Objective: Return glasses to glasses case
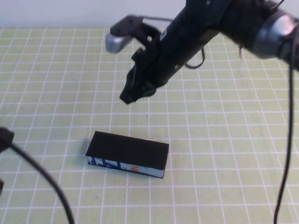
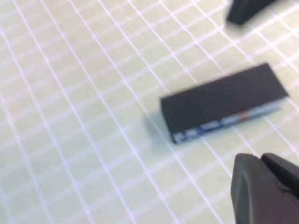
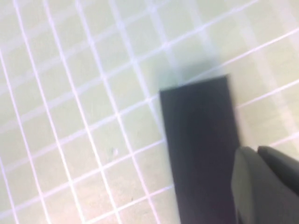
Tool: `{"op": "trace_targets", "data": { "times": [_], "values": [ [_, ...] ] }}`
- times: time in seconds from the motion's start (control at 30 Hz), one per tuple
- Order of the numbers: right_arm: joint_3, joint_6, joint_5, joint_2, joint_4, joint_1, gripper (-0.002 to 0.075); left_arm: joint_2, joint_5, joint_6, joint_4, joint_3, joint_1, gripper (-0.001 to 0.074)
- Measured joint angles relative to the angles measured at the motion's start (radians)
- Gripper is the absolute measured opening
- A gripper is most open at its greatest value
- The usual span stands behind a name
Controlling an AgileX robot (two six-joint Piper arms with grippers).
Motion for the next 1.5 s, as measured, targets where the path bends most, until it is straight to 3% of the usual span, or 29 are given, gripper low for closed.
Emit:
{"op": "trace_targets", "data": {
  "times": [0.23,0.5,0.7,0.93,1.1,1.5],
  "values": [
    [-0.006,0.268,-0.040,-0.271,-0.236,0.000,-0.0017,-0.287,-0.020,-0.038,-0.102,0.253,0.000,-0.0003],
    [0.080,0.439,-0.037,-0.565,-0.503,0.000,-0.0017,-0.553,-0.256,-0.074,-0.184,0.409,0.000,-0.0003],
    [0.405,0.497,-0.213,-0.796,-0.588,0.000,-0.0017,-0.582,-0.337,-0.074,-0.168,0.473,0.000,-0.0003],
    [0.943,0.608,-0.674,-1.132,-0.689,0.000,-0.0018,-0.582,-0.349,-0.074,-0.164,0.512,0.000,-0.0003],
    [1.254,0.633,-0.893,-1.357,-0.703,0.000,-0.0017,-0.582,-0.352,-0.074,-0.162,0.512,0.000,-0.0003],
    [1.619,0.703,-0.929,-1.680,-0.694,0.000,-0.0017,-0.582,-0.389,-0.074,-0.158,0.514,0.000,-0.0003]
  ]
}}
